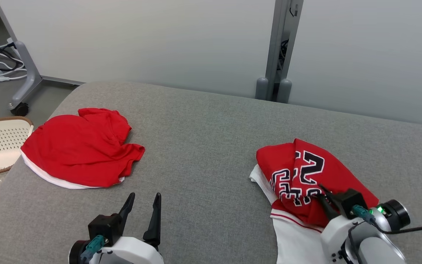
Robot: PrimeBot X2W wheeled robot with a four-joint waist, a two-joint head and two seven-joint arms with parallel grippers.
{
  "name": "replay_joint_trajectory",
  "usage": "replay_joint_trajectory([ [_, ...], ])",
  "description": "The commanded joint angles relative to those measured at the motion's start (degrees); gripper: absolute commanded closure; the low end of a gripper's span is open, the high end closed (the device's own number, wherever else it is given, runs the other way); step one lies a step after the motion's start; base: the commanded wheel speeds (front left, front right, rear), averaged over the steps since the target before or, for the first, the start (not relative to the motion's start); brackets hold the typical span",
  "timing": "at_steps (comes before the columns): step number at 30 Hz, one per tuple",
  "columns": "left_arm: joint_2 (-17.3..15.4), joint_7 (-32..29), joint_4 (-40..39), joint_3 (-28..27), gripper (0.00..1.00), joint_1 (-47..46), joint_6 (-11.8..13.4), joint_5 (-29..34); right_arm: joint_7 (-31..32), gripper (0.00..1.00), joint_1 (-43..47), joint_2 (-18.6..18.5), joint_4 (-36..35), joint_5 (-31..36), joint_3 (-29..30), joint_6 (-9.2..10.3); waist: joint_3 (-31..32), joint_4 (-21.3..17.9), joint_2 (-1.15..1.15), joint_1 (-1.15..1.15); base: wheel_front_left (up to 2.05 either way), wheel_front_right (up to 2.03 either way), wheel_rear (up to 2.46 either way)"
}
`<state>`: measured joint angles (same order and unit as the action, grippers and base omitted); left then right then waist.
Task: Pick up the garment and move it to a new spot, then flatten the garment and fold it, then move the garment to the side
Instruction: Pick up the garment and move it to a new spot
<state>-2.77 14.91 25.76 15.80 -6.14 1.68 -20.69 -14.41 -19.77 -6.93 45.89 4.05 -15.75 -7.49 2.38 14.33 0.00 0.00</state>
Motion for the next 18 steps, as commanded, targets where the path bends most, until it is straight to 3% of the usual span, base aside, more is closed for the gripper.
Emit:
replay_joint_trajectory([
  [1,-0.2,0.2,0.1,0.0,0.00,-0.3,0.3,0.2,-0.6,1.00,-0.9,0.5,-0.1,-0.8,0.2,-0.01,0.2,0.2,0.00,0.00,0.00,0.00,0.00],
  [7,-0.2,0.2,0.1,1.0,0.00,0.2,0.3,-0.1,-0.9,1.00,-3.7,2.7,-7.3,-7.9,-2.7,-0.01,1.1,0.5,0.00,0.00,0.00,0.00,0.00],
  [12,-0.2,0.2,-0.1,1.8,0.00,0.3,0.3,-0.5,-0.9,1.00,-8.7,3.6,-15.2,-17.9,-9.6,-0.01,1.7,0.1,0.00,0.00,0.00,0.00,0.00],
  [13,-0.2,0.2,-0.2,2.1,0.00,0.3,0.4,-0.6,-0.9,1.00,-10.9,3.7,-18.4,-22.5,-10.4,-0.01,1.8,-0.1,0.00,0.00,0.00,0.00,0.00],
  [15,-0.2,0.2,-0.3,2.4,0.00,0.3,0.5,-0.7,-0.9,1.00,-12.7,3.6,-20.3,-25.8,-9.3,-0.01,1.8,-0.2,0.00,0.00,0.00,0.00,0.00],
  [18,-0.2,0.2,-0.4,2.6,0.00,0.2,0.6,-1.0,-0.9,1.00,-14.5,2.1,-19.4,-25.3,-6.3,0.00,1.8,-0.2,0.00,0.00,0.00,0.00,0.00],
])
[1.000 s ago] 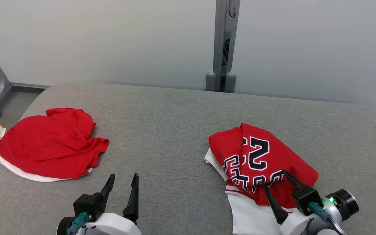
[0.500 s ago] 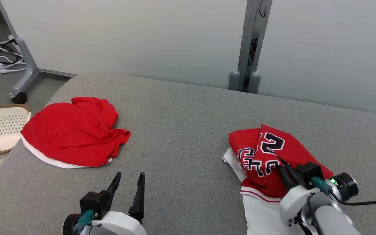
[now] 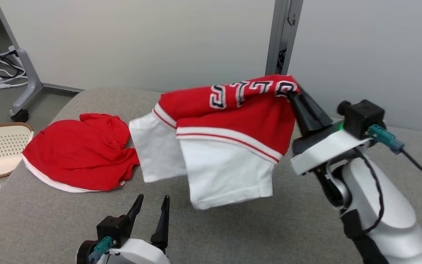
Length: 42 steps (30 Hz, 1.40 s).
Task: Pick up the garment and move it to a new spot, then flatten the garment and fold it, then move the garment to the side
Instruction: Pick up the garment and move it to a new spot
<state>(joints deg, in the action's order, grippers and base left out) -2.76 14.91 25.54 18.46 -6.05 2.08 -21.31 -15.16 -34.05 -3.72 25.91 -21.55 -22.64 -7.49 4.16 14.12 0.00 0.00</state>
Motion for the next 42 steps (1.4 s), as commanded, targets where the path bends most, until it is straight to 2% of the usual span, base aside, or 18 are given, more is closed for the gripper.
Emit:
replay_joint_trajectory([
  [1,-0.2,0.2,-0.2,0.0,0.00,0.1,0.2,-0.5,-0.1,1.00,-0.3,-1.6,1.1,0.7,1.9,-0.01,-0.1,0.0,0.00,0.00,0.00,0.00,0.00],
  [6,-0.2,0.2,-0.4,-0.5,0.00,0.4,0.3,-0.4,-0.2,1.00,2.1,-5.3,6.8,3.7,7.5,-0.01,-0.5,-0.5,0.00,0.00,0.00,0.00,0.00],
  [12,-0.2,0.2,-0.2,-0.3,0.00,-0.6,-0.2,-0.6,0.6,1.00,3.6,-9.7,21.6,5.8,3.2,-0.01,-1.0,-1.3,0.00,0.00,0.00,0.00,0.00],
  [13,-0.2,0.2,-0.2,-0.2,0.00,-0.9,-0.1,-0.6,0.8,0.65,3.3,-10.3,24.6,6.4,2.8,-0.01,-1.1,-1.4,0.00,0.00,0.00,0.00,0.00],
  [14,-0.2,0.2,-0.3,-0.3,0.00,-1.1,-0.1,-0.7,0.7,0.00,2.7,-10.8,26.8,7.0,2.7,-0.01,-1.2,-1.5,0.00,0.00,0.00,0.00,0.00],
  [19,-0.2,0.2,-0.4,-0.7,0.00,-0.8,0.0,-0.6,0.6,0.00,1.4,-10.1,35.7,7.3,3.4,-0.01,-1.2,-2.7,0.00,0.00,0.00,0.00,0.00],
  [24,-0.2,0.2,-0.4,-1.2,0.00,0.0,0.1,-0.7,1.0,0.00,0.6,-8.4,39.1,5.2,4.1,-0.01,-0.2,-5.1,0.00,0.00,0.00,0.00,0.00],
  [26,-0.2,0.2,-1.3,-1.2,0.00,-0.3,-0.2,-1.1,0.5,0.00,0.9,-6.7,36.6,1.7,4.2,-0.01,0.3,-6.9,0.00,0.00,0.00,0.00,0.00],
  [32,-0.2,0.2,-3.6,-2.0,0.00,-1.7,0.3,-1.6,-0.1,0.00,3.8,-8.5,25.6,-2.6,3.0,-0.01,1.0,-10.9,0.00,0.00,0.00,0.00,0.00],
  [36,-0.2,0.2,-4.6,-1.7,0.00,-1.8,0.5,-2.3,-0.1,0.00,9.6,-10.5,11.0,0.1,6.7,-0.01,0.9,-13.2,0.00,0.00,0.00,0.00,0.00],
  [39,-0.2,0.2,-5.0,-1.1,0.00,-1.9,0.6,-2.9,-0.1,0.00,15.9,-9.9,0.5,2.5,10.4,-0.01,0.7,-14.6,0.00,0.00,0.00,0.00,0.00],
  [42,-0.2,0.2,-4.8,-0.7,0.00,-1.9,0.7,-3.3,-0.1,0.00,22.1,-8.3,-7.1,3.9,13.6,-0.01,0.4,-15.9,0.00,0.00,0.00,0.00,0.00],
])
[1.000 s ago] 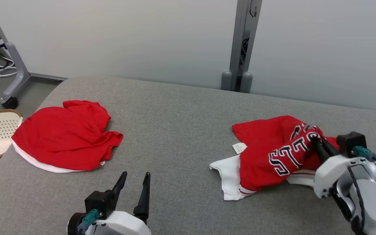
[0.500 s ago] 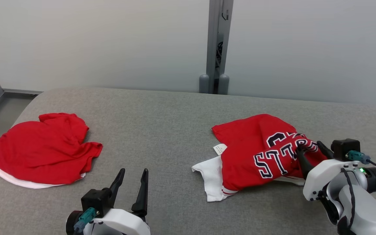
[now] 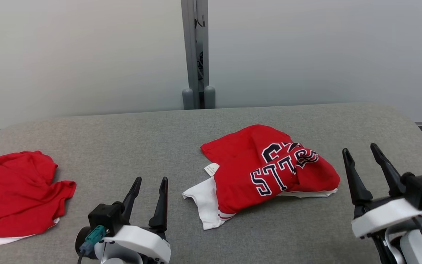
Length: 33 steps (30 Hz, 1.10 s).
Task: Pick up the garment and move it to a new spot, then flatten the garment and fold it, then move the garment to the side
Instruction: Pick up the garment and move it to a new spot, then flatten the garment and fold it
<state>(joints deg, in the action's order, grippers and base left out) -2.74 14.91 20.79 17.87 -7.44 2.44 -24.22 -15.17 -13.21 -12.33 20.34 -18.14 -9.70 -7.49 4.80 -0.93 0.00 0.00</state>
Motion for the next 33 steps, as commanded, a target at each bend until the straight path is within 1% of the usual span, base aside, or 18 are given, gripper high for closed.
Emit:
replay_joint_trajectory([
  [1,-0.2,0.2,0.0,0.0,0.00,-0.5,0.3,-0.6,-0.1,0.00,3.1,1.0,-3.7,1.0,1.4,-0.01,-0.4,-1.2,0.00,0.00,0.00,0.00,0.00],
  [5,-0.2,0.2,0.8,0.5,0.00,-0.7,0.4,-1.1,-0.1,0.00,7.8,3.2,-8.2,2.9,3.2,-0.01,-0.9,-2.8,0.00,0.00,0.00,0.00,0.00],
  [10,-0.3,0.2,1.9,1.1,0.00,-1.2,0.3,-1.7,-0.1,0.00,9.0,4.3,-9.6,4.4,2.9,-0.01,-1.5,-4.0,0.00,0.00,0.00,0.00,0.00],
  [11,-0.2,0.2,2.6,1.7,0.00,-1.4,-0.2,-2.4,-0.1,0.00,9.1,4.4,-9.7,4.7,3.1,-0.01,-1.7,-4.2,0.00,0.00,0.00,0.00,0.00],
  [13,-0.2,0.2,4.5,4.4,0.00,-2.1,-2.4,-4.0,-0.1,0.00,9.4,4.6,-9.5,5.2,3.4,-0.01,-2.0,-4.7,0.00,0.00,0.00,0.00,0.00],
  [17,-0.3,-0.1,11.9,12.2,0.00,-5.3,-6.4,-5.7,-0.1,0.00,9.5,5.0,-9.0,6.0,3.2,-0.01,-2.7,-5.8,0.00,0.00,0.00,0.00,0.00],
  [21,-0.3,-2.7,18.8,18.3,0.00,-9.5,-7.9,-8.8,-0.1,0.00,9.1,5.3,-8.8,6.3,2.7,-0.01,-3.7,-7.4,0.00,0.00,0.00,0.00,0.00],
  [25,-0.2,-3.7,23.7,21.8,0.00,-13.2,-7.6,-11.7,-0.1,0.00,8.4,5.4,-8.6,6.8,2.4,-0.01,-4.6,-9.2,0.00,0.00,0.00,0.00,0.00],
  [27,-0.2,-3.5,25.9,23.2,0.00,-14.8,-6.6,-12.9,-0.1,0.00,8.2,5.5,-8.6,6.9,2.2,-0.01,-5.0,-10.0,0.00,0.00,0.00,0.00,0.00],
  [30,-0.3,-4.4,29.8,25.4,0.00,-16.9,-4.2,-13.7,-0.1,0.00,7.9,5.4,-8.5,7.4,2.0,-0.01,-5.7,-11.1,0.00,0.00,0.00,0.00,0.00],
  [32,-0.3,-4.8,31.2,26.6,0.00,-18.2,-3.7,-14.9,-0.1,0.00,7.8,5.3,-8.5,7.6,2.3,-0.01,-6.1,-11.6,0.00,0.00,0.00,0.00,0.00],
  [33,-0.2,-5.1,31.5,27.1,0.00,-18.5,-3.8,-16.0,-0.1,0.00,7.8,5.3,-8.4,7.6,2.5,-0.01,-6.2,-11.8,0.00,0.00,0.00,0.00,0.00],
])
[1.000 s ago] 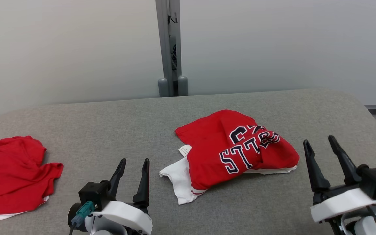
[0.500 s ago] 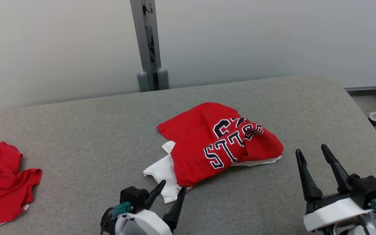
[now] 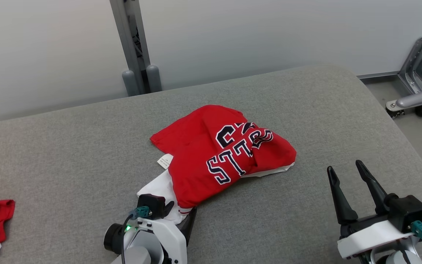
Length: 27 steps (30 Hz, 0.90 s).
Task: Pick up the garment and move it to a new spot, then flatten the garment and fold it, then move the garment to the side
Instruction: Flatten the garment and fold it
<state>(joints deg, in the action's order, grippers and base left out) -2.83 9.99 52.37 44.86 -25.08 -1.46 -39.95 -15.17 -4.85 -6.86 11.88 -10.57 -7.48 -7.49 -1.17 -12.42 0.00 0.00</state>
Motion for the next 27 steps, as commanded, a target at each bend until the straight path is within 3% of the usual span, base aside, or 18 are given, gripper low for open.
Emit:
replay_joint_trajectory([
  [1,-0.1,-0.5,0.3,0.6,0.00,-1.1,-0.2,-1.2,-0.1,0.00,-0.6,-0.1,0.0,0.1,0.4,-0.01,-0.3,-0.4,0.00,0.00,0.00,0.00,0.00],
  [3,-0.1,-2.4,1.0,2.2,0.00,-1.1,-1.3,-3.3,-0.1,0.00,-0.4,0.0,-0.1,0.2,0.6,-0.01,-0.5,-0.5,0.00,0.00,0.00,0.00,0.00],
  [4,-0.2,-2.9,1.2,2.9,0.87,-1.3,-1.7,-4.0,-0.1,0.00,-0.4,0.1,-0.1,0.3,0.7,-0.01,-0.6,-0.5,0.00,0.00,0.00,0.00,0.00],
  [5,-0.2,-2.9,1.6,3.7,1.00,-2.0,-1.9,-5.4,-0.1,0.00,-0.2,0.2,-0.1,0.4,0.9,-0.01,-0.6,-0.3,0.00,0.00,0.00,0.00,0.00],
  [9,-0.2,0.4,3.1,4.6,1.00,-3.7,-0.6,-6.4,-0.1,0.00,0.0,0.4,0.0,0.9,1.7,-0.01,-0.5,0.9,0.00,0.00,0.00,0.00,0.00],
  [15,-0.8,4.9,5.2,1.4,1.00,-7.2,5.7,-4.5,-0.1,0.00,0.1,1.1,0.3,1.0,2.3,-0.01,0.7,3.2,0.00,0.00,0.00,0.00,0.00],
  [20,-4.8,5.1,-7.1,-8.0,1.00,-7.6,12.7,3.2,-0.1,0.00,0.2,1.9,0.2,1.3,2.8,-0.01,2.1,4.9,0.00,0.00,0.00,0.00,0.00],
  [23,-6.0,5.1,-13.2,-12.3,1.00,-6.0,14.6,7.0,-0.1,0.00,0.1,2.1,0.2,1.3,3.1,-0.01,2.8,5.2,0.00,0.00,0.00,0.00,0.00],
  [24,-6.8,5.1,-19.0,-16.5,1.00,-4.4,15.8,10.4,-0.1,0.00,0.1,2.3,0.2,1.3,3.5,-0.01,3.5,5.2,0.00,0.00,0.00,0.00,0.00],
  [27,-6.7,5.1,-26.4,-22.9,1.00,-1.8,15.7,15.5,-0.1,0.00,0.1,2.9,0.2,1.5,4.1,-0.01,4.4,5.1,0.00,0.00,0.00,0.00,0.00],
])
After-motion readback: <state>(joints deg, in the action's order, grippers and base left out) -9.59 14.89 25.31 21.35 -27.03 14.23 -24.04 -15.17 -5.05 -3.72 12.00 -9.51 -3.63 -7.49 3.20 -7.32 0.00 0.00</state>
